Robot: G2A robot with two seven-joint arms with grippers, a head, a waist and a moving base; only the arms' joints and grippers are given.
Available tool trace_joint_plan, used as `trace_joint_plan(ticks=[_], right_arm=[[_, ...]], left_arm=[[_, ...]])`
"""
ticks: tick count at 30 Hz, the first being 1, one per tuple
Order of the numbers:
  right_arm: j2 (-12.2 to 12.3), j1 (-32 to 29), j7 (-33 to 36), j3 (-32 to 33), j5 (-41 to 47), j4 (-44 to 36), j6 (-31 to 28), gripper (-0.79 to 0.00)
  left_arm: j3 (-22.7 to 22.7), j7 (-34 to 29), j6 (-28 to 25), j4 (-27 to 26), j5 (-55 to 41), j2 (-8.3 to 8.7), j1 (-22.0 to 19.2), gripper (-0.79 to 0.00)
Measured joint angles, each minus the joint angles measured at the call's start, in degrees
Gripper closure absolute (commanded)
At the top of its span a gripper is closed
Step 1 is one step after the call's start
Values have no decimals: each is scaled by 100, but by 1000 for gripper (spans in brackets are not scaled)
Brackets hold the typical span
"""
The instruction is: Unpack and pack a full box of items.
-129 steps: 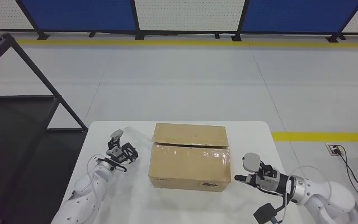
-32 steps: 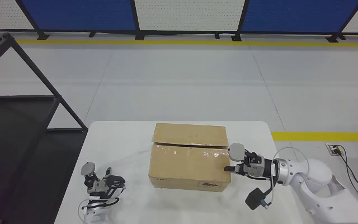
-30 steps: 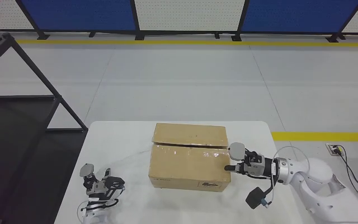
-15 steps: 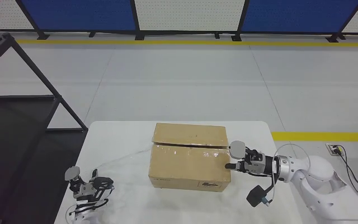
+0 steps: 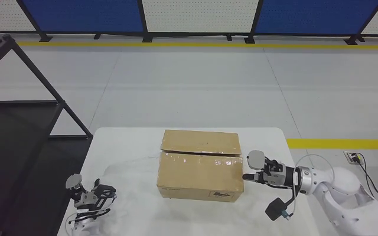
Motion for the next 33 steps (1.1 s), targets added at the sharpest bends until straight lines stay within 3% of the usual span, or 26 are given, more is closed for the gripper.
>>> trace_joint_plan(ticks=[4,12,16,18,20,22,27,33], right_arm=[[17,-28,14,28,-53,-82,-42,-785],[94,203,-341,144,-418,-158,-271,-785],[136,466,-631,177,-705,-87,-325,-785],[143,644,-800,123,-821,52,-406,-785],[142,710,-834,98,-844,116,-448,-785],[142,705,-830,98,-841,113,-446,-785],[142,700,-826,101,-838,109,-442,-785],[138,676,-791,101,-805,102,-403,-785]], left_arm=[[1,157,73,-159,-217,-29,114,-785],[-178,1234,222,-1535,-265,7,647,-785],[-394,1994,-211,-2358,-646,64,947,-785],[-498,2593,-787,-2699,-1018,109,1076,-785],[-569,3121,-1518,-2797,-1142,146,1124,-785],[-569,3176,-1787,-2789,-1131,147,1122,-785],[-565,3023,-1306,-2783,-1122,144,1119,-785],[-585,2942,-1521,-2888,-1307,145,1068,-785]])
